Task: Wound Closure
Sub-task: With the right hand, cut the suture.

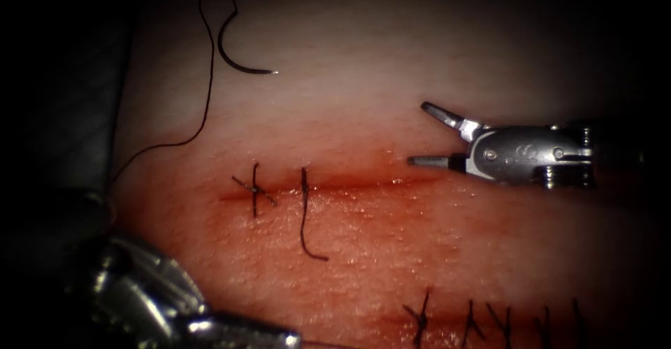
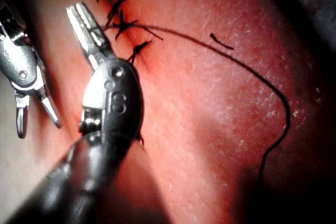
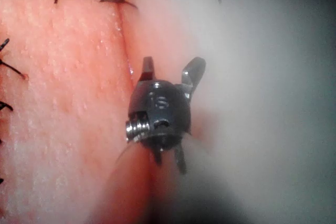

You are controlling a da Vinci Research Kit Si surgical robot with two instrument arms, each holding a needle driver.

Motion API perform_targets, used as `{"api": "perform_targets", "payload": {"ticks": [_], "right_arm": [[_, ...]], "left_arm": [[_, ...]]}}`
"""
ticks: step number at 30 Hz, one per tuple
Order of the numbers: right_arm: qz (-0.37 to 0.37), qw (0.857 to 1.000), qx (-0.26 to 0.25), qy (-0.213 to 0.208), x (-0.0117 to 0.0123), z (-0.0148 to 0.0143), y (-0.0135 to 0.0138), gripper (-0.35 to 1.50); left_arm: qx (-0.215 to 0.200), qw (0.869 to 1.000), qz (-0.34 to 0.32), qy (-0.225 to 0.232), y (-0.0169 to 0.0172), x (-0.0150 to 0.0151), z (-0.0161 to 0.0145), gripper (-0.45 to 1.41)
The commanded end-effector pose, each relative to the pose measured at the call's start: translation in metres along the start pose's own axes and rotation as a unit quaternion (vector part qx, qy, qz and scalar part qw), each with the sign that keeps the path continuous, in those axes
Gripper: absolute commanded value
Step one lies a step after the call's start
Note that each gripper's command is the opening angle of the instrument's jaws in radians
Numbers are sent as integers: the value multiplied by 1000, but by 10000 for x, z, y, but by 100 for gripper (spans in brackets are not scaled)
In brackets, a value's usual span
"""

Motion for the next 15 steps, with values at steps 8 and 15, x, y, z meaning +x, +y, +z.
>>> {"api": "perform_targets", "payload": {"ticks": [8,15], "right_arm": [[-11,1000,16,-6,-18,18,-10,125],[-13,1000,19,-9,-19,19,-15,138]], "left_arm": [[-104,990,-85,34,68,-46,33,-16],[-42,968,-196,-150,47,-85,-7,138]]}}
